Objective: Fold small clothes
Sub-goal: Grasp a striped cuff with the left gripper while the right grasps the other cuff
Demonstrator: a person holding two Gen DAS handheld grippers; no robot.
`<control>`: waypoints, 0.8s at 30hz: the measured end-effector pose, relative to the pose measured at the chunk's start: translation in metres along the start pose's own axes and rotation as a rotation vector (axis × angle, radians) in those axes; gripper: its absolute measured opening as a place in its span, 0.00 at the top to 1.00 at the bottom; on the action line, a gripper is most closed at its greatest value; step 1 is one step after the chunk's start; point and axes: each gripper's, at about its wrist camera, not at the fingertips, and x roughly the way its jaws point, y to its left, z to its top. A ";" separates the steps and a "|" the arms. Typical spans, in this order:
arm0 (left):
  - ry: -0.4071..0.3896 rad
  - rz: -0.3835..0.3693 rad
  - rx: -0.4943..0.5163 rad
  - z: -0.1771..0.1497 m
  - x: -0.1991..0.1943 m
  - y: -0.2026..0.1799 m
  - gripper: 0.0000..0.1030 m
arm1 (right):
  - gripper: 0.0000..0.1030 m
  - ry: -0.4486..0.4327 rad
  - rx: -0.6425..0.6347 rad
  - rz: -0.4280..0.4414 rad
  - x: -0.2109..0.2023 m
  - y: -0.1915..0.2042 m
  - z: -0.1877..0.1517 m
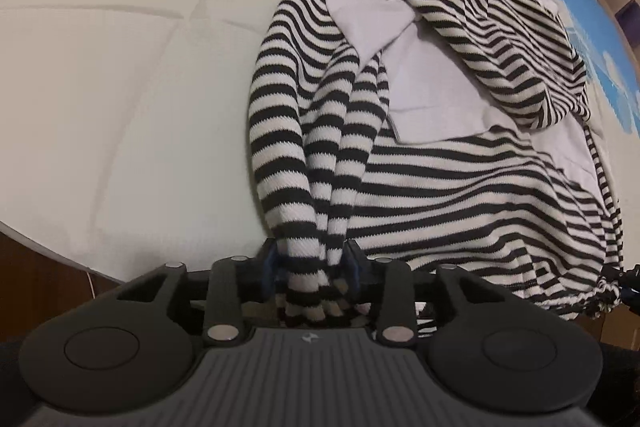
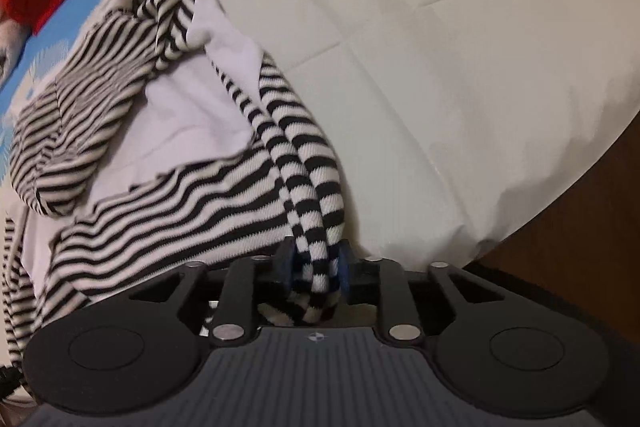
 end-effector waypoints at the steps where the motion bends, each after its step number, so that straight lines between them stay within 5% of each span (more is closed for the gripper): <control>1: 0.004 0.006 0.008 -0.001 0.001 -0.001 0.60 | 0.68 0.011 -0.010 -0.008 0.002 0.003 -0.001; 10: -0.002 0.056 0.082 -0.006 0.008 -0.012 0.64 | 0.65 0.047 -0.084 -0.036 0.007 0.008 -0.008; 12: -0.018 0.056 0.089 -0.008 0.007 -0.014 0.78 | 0.72 0.053 -0.098 -0.030 0.008 0.009 -0.009; 15: -0.034 0.056 0.089 -0.008 0.007 -0.017 0.85 | 0.84 0.044 -0.118 -0.014 0.006 0.009 -0.010; 24: -0.019 0.044 0.067 -0.007 0.008 -0.017 0.78 | 0.80 0.025 -0.125 -0.025 0.006 0.010 -0.012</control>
